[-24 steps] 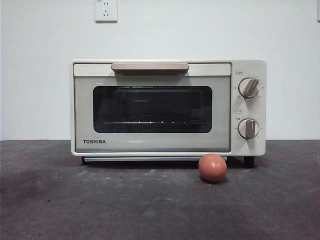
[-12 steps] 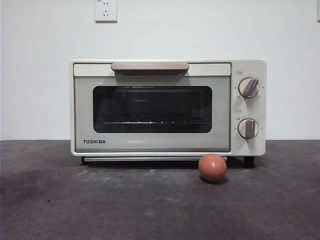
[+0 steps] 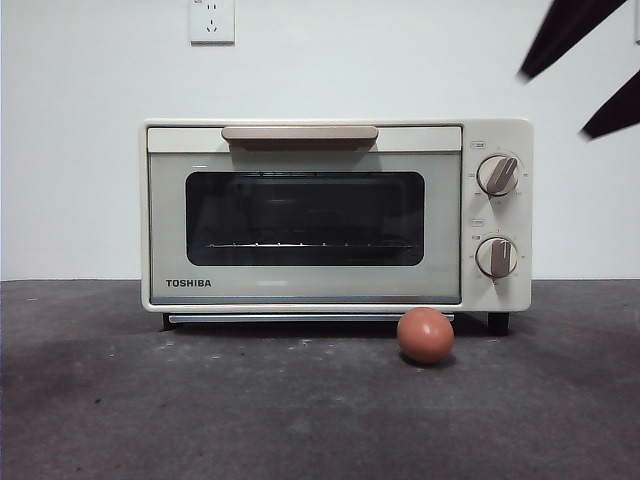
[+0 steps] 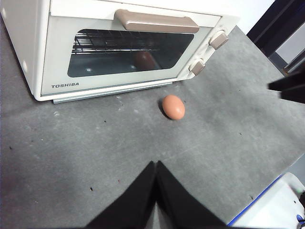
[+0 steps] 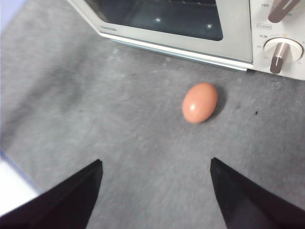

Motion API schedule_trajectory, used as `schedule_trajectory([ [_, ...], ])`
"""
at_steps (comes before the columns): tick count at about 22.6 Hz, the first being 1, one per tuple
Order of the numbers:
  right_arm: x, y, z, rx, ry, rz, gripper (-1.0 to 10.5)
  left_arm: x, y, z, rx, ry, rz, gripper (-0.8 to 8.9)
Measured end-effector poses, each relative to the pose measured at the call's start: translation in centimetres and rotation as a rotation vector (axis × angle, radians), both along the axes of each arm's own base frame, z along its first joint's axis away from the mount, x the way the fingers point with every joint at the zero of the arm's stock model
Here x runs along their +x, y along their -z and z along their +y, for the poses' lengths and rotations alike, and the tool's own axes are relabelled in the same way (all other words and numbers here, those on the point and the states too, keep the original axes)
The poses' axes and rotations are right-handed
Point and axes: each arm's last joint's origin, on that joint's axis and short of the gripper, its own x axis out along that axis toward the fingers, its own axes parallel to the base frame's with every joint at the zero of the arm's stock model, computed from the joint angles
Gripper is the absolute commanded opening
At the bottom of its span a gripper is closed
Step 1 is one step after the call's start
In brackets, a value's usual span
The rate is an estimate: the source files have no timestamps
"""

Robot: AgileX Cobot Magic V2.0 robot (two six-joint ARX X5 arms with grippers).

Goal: Eggoven

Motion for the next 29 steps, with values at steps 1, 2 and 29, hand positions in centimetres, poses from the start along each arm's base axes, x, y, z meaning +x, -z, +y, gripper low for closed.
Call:
schedule_trajectory([
  [1, 0.5, 0.3, 0.5, -0.015, 0.007, 0.003, 3.6, 0.0, 0.0, 0.0, 0.0, 0.0, 0.0, 0.07],
  [2, 1.1, 0.7, 1.1, -0.031, 0.016, 0.007, 3.6, 0.0, 0.0, 0.0, 0.0, 0.0, 0.0, 0.07],
  [29, 10.0, 11.6, 9.1, -0.245, 0.191, 0.095, 3.6, 0.0, 0.0, 0.0, 0.0, 0.0, 0.0, 0.07],
])
